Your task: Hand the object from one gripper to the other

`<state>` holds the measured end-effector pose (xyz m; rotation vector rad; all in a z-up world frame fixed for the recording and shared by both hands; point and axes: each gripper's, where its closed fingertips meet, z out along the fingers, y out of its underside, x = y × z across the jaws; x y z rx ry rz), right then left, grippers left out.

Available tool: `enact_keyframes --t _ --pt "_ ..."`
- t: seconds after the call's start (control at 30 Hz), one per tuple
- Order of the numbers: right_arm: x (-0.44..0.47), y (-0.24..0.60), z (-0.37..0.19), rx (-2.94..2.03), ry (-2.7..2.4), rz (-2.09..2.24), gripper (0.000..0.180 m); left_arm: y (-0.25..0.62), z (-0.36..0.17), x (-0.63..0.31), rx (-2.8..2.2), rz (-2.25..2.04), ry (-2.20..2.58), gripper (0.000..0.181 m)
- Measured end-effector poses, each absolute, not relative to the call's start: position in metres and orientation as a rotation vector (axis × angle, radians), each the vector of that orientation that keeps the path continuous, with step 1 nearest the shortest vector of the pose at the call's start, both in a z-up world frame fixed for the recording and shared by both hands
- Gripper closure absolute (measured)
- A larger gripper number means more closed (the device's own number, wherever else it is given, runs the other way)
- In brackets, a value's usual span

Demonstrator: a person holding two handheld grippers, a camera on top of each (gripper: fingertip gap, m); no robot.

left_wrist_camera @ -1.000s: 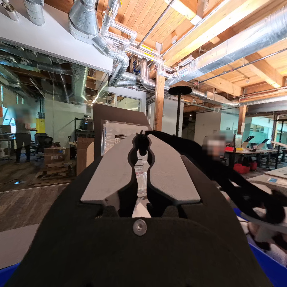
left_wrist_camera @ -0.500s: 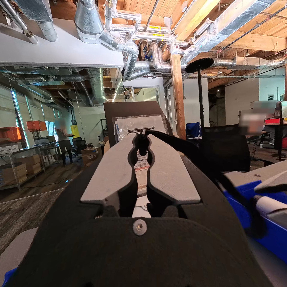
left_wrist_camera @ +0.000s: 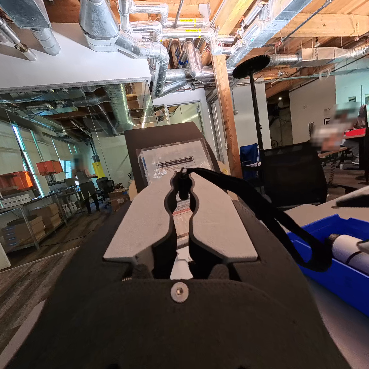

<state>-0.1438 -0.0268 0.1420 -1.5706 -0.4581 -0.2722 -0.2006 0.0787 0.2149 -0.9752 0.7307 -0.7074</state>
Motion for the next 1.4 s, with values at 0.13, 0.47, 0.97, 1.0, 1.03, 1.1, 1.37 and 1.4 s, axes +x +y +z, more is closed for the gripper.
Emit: enact_keyframes --t 0.13,0.47,0.97,1.0,1.03,1.1,1.37,1.4 --pt "-0.133 -0.013 0.124 -1.639 -0.453 -0.318 0.143 0.068 0.212 -0.191 -0.968 -0.691 0.776 0.173" --pt "-0.050 -0.012 0.136 -1.611 -0.233 -0.334 0.176 0.015 0.192 -0.159 -0.938 -0.777 1.076 0.171" --pt "0.081 -0.092 0.189 -1.077 0.279 0.450 0.177 -0.049 0.223 -0.193 -0.805 -1.136 1.113 0.113" --pt "0.079 -0.089 0.189 -1.078 0.275 0.473 0.177 -0.048 0.221 -0.190 -0.815 -1.130 1.123 0.113" --pt "0.075 -0.087 0.188 -1.081 0.268 0.491 0.177 -0.047 0.217 -0.186 -0.829 -1.122 1.141 0.114" --pt "0.063 -0.079 0.187 -1.103 0.237 0.513 0.178 -0.047 0.207 -0.175 -0.857 -1.108 1.188 0.114" --pt "-0.009 -0.049 0.181 -1.223 0.041 0.560 0.177 -0.056 0.174 -0.133 -0.924 -1.189 1.314 0.131" --pt "-0.017 -0.045 0.180 -1.240 0.016 0.543 0.177 -0.058 0.170 -0.128 -0.940 -1.215 1.325 0.131"
